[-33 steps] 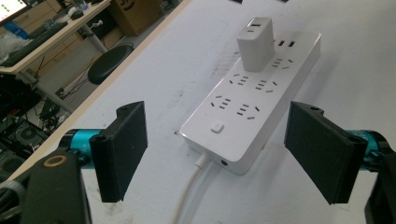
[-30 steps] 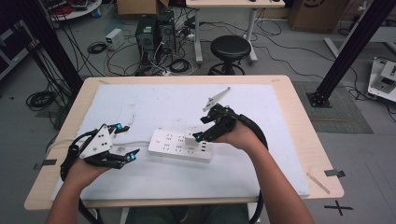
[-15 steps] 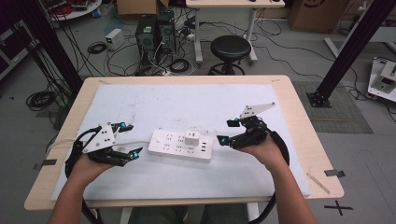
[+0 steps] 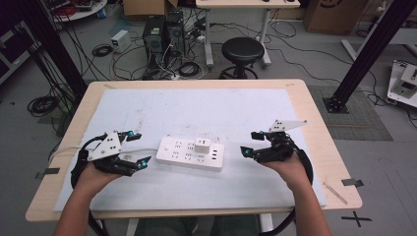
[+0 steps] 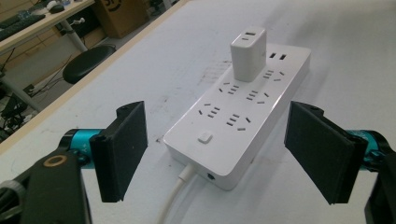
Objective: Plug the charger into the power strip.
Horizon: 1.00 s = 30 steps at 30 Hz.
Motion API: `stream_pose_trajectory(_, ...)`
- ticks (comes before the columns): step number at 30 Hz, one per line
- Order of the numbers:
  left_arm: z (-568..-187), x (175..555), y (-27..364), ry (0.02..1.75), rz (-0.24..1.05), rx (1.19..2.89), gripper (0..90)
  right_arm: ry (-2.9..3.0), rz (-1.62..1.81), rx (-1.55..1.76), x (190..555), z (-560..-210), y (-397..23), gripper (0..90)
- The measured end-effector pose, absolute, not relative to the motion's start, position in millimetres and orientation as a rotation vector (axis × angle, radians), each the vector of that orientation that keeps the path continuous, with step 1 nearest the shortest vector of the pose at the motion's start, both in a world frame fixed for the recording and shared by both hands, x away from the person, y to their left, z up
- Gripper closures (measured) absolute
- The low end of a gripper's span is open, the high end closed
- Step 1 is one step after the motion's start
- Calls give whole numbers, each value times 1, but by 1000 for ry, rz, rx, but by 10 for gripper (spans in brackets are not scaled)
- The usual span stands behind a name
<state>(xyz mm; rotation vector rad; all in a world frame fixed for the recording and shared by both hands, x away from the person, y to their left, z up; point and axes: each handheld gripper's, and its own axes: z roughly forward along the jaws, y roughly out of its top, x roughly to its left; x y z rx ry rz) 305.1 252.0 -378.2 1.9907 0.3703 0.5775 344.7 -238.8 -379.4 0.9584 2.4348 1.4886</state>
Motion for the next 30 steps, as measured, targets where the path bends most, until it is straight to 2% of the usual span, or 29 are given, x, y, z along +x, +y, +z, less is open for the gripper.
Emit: stream_pose_trajectory(30, -382, 314, 250, 416, 571, 2011, 214, 2441, 1466, 960, 352, -381, -237, 201)
